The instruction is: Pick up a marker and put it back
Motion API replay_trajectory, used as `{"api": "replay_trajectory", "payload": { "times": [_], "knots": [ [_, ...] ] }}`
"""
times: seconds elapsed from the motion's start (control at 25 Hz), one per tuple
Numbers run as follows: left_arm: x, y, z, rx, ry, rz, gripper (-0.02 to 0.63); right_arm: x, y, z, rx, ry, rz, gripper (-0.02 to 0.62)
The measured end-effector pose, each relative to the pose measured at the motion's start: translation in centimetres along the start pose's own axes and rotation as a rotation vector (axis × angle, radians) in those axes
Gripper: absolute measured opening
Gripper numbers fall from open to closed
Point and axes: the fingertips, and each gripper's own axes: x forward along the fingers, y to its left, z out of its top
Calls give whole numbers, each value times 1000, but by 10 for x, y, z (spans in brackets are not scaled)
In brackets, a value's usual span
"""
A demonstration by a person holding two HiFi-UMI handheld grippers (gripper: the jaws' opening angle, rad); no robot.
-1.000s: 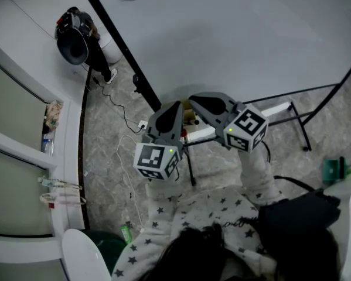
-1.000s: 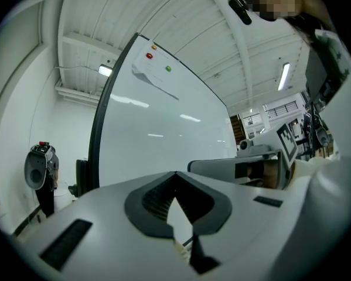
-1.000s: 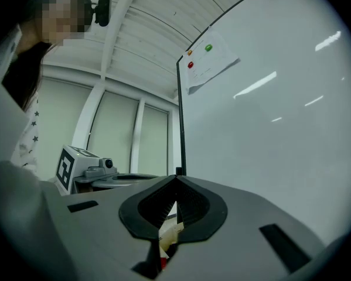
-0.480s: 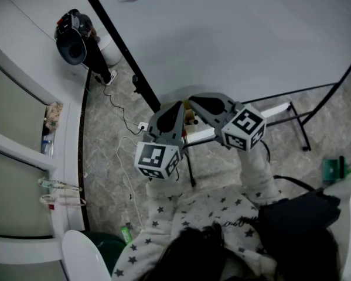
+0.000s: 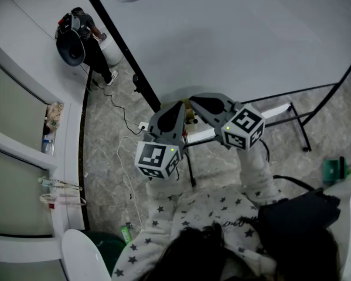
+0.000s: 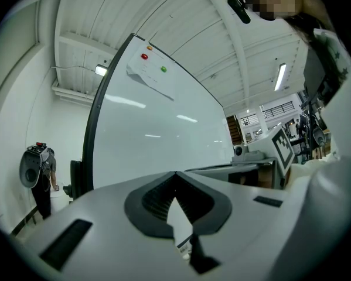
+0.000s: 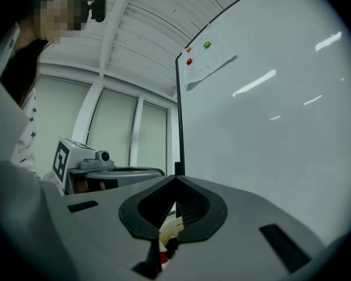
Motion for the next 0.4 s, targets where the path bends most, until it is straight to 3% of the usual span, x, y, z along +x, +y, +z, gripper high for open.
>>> {"api": "replay_trajectory", "payload": {
  "times": [0.4],
  "knots": [
    [-3, -4, 2, -4, 11, 1, 2, -1, 6, 2, 10, 3, 10, 6]
  ]
}}
